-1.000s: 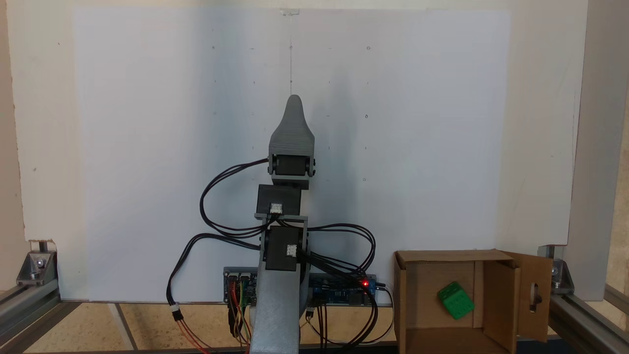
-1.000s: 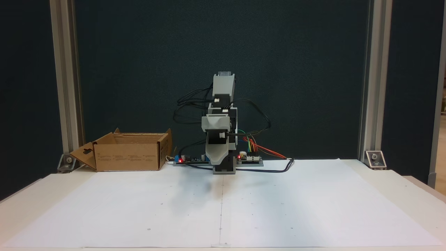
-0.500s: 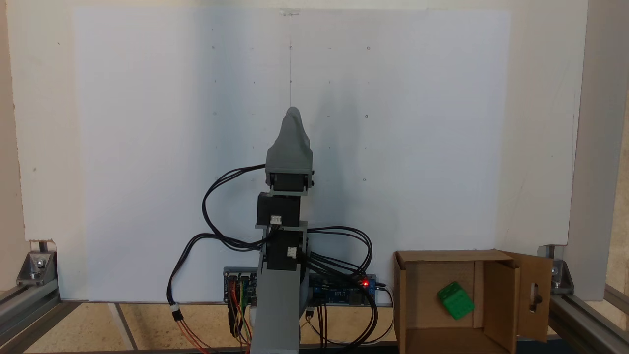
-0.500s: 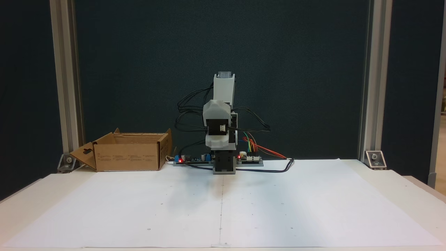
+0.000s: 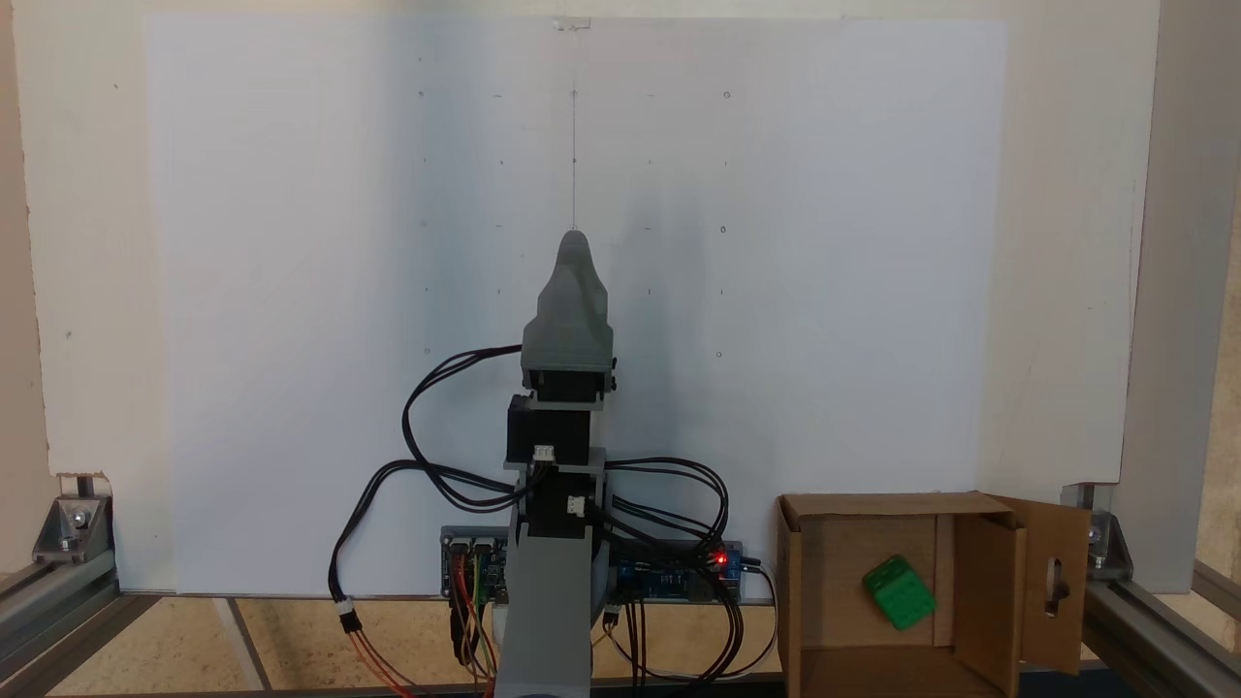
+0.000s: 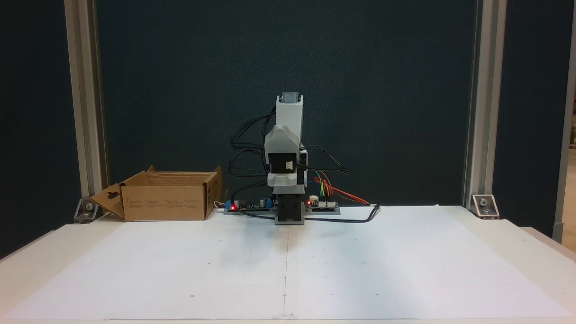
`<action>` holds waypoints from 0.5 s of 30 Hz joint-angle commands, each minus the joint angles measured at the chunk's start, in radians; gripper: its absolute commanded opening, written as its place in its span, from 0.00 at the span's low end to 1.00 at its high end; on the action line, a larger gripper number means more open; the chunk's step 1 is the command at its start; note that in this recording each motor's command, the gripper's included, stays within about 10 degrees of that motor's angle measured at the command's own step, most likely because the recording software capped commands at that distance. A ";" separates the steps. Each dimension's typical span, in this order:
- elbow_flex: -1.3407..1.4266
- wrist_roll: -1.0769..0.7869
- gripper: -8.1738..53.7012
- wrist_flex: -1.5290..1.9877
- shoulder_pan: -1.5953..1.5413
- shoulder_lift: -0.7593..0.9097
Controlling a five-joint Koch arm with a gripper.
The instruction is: Grasp a green dice and put it in the bin.
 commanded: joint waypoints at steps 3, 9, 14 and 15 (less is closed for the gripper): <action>0.055 0.023 0.85 -0.084 -0.006 0.114; 0.055 0.023 0.85 -0.106 0.002 0.114; 0.055 0.023 0.85 -0.098 -0.002 0.110; 0.055 0.023 0.85 -0.097 -0.003 0.110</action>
